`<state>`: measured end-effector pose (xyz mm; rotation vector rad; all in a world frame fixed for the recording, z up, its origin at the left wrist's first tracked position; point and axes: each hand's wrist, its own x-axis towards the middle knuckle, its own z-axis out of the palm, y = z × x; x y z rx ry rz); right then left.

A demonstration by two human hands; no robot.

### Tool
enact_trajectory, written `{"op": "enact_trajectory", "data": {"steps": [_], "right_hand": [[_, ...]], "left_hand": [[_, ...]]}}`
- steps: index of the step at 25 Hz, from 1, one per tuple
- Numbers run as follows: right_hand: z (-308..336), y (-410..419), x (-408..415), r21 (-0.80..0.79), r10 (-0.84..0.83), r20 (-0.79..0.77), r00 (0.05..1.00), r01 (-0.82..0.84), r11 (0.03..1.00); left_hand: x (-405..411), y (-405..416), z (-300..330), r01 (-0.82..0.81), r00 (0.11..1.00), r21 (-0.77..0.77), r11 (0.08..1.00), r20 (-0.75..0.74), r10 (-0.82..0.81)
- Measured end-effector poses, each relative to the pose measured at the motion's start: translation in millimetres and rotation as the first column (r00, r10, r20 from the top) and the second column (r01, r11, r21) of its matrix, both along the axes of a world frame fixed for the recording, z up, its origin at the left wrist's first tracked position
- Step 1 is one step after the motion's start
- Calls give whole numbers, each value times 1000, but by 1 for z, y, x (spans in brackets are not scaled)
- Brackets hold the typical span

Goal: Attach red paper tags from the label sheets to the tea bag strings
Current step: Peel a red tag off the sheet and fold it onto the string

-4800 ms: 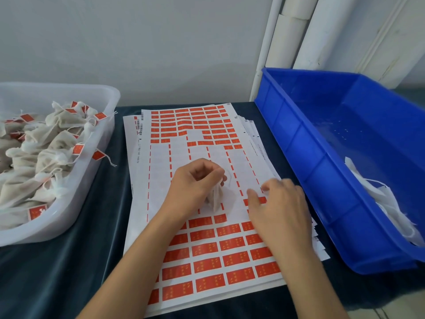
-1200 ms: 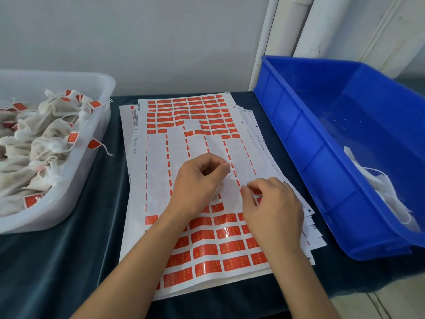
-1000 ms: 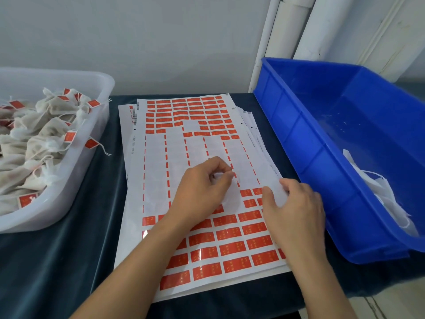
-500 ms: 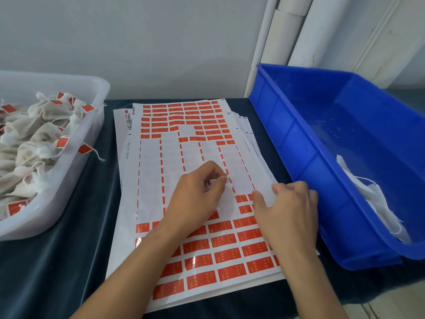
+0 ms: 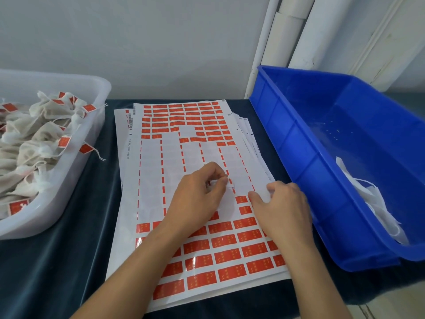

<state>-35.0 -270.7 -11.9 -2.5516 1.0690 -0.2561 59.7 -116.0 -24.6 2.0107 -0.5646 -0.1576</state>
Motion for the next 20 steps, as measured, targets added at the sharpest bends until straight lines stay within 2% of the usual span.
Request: {"op": "enact_trajectory", "data": {"steps": [2, 4, 8, 11, 15, 18, 20], "right_hand": [[-2, 1, 0, -55, -7, 10, 1000, 7, 998], [-3, -2, 0, 1, -6, 58, 998, 6, 1000], [5, -17, 1, 339, -32, 219, 975, -45, 940], [18, -29, 3, 588, -35, 250, 968, -123, 799], [23, -36, 6, 822, 56, 189, 980, -190, 537], [17, -35, 7, 905, 41, 228, 973, -227, 359], [16, -33, 8, 923, 18, 248, 969, -242, 300]], "left_hand": [[0, -1, 0, -1, 1000, 5, 1000, 11, 1], [-1, -1, 0, 0, 1000, 9, 1000, 17, 0], [-1, 0, 3, 0, 1000, -23, 1000, -1, 0], [-1, 0, 4, -4, 1000, -43, 999, -7, 3], [-2, -1, 6, -12, 999, -79, 997, -39, 9], [-2, -1, 7, -18, 998, -120, 993, -69, 10], [-2, -1, 8, -27, 997, -145, 989, -81, 15]]}}
